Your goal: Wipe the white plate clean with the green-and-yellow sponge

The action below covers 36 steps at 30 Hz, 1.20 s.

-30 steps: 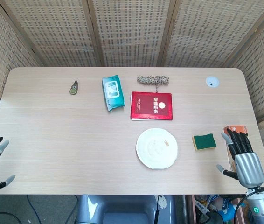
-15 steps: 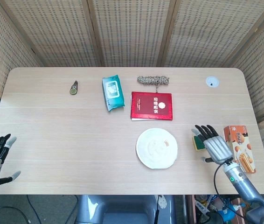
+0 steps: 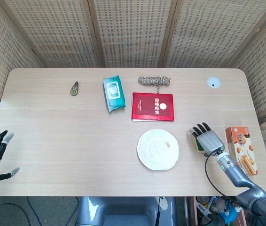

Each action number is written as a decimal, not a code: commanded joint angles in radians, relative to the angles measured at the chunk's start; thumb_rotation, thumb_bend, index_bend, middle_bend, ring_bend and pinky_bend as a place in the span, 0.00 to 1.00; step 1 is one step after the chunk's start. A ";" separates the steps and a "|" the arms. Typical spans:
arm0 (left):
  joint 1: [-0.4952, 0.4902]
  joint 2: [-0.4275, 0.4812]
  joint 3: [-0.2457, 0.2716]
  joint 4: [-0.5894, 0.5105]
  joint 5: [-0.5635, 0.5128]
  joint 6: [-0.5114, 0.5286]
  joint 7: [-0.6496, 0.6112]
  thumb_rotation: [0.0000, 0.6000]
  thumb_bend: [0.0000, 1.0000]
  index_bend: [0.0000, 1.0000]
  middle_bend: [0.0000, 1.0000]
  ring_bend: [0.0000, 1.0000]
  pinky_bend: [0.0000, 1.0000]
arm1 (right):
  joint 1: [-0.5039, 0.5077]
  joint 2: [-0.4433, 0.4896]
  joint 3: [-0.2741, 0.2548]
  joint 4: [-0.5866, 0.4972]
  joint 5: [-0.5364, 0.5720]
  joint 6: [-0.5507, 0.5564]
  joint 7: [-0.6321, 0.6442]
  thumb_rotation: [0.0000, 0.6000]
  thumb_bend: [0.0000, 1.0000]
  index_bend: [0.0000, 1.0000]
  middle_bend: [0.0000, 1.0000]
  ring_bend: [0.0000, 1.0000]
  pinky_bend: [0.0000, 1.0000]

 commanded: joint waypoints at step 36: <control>-0.023 0.004 -0.009 -0.002 -0.045 -0.039 -0.002 1.00 0.00 0.00 0.00 0.00 0.00 | 0.151 0.015 0.030 -0.106 -0.044 0.167 0.257 1.00 0.19 0.45 0.54 0.36 0.51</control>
